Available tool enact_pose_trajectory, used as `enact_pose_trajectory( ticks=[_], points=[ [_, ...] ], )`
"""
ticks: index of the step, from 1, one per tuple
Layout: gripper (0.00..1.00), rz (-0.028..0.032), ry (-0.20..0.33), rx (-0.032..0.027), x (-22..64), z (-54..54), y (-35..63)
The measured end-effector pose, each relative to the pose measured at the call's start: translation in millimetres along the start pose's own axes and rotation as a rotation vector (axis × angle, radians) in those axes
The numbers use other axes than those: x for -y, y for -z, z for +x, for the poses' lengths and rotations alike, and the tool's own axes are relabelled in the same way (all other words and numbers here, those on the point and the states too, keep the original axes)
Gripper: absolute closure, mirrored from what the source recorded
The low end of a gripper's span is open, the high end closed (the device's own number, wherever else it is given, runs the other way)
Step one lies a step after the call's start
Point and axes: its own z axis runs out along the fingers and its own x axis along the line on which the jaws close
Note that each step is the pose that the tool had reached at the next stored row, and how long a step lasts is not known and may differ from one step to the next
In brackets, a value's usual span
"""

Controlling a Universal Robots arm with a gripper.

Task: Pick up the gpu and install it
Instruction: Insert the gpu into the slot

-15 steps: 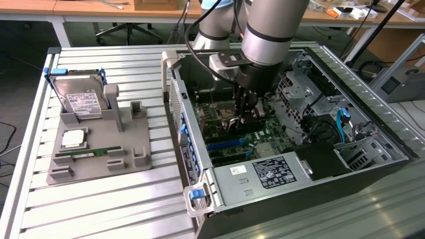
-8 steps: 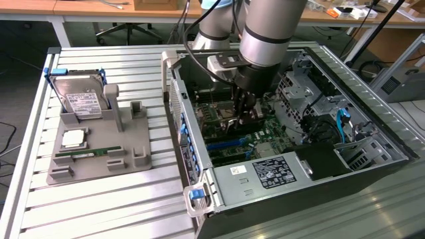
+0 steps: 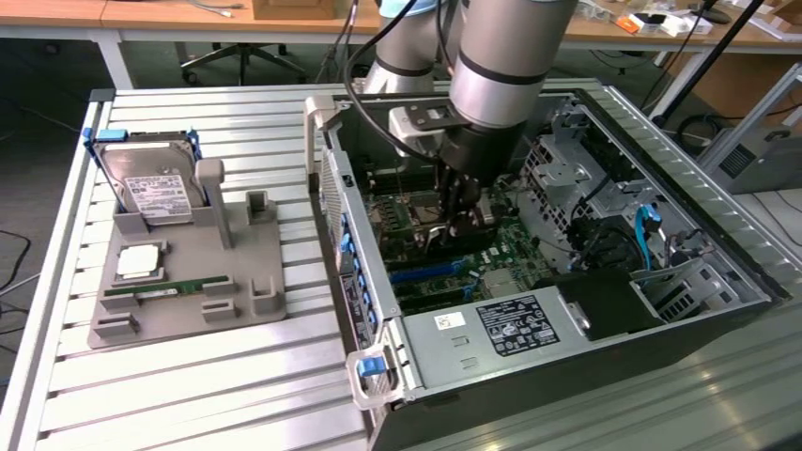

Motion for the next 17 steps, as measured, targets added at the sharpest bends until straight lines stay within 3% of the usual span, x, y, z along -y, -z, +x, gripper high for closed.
enact_pose_trajectory(
  ticks=[17],
  points=[
    [0.73, 0.0001, 0.0, -0.0001, -0.4, -0.1, -4.7]
  ],
)
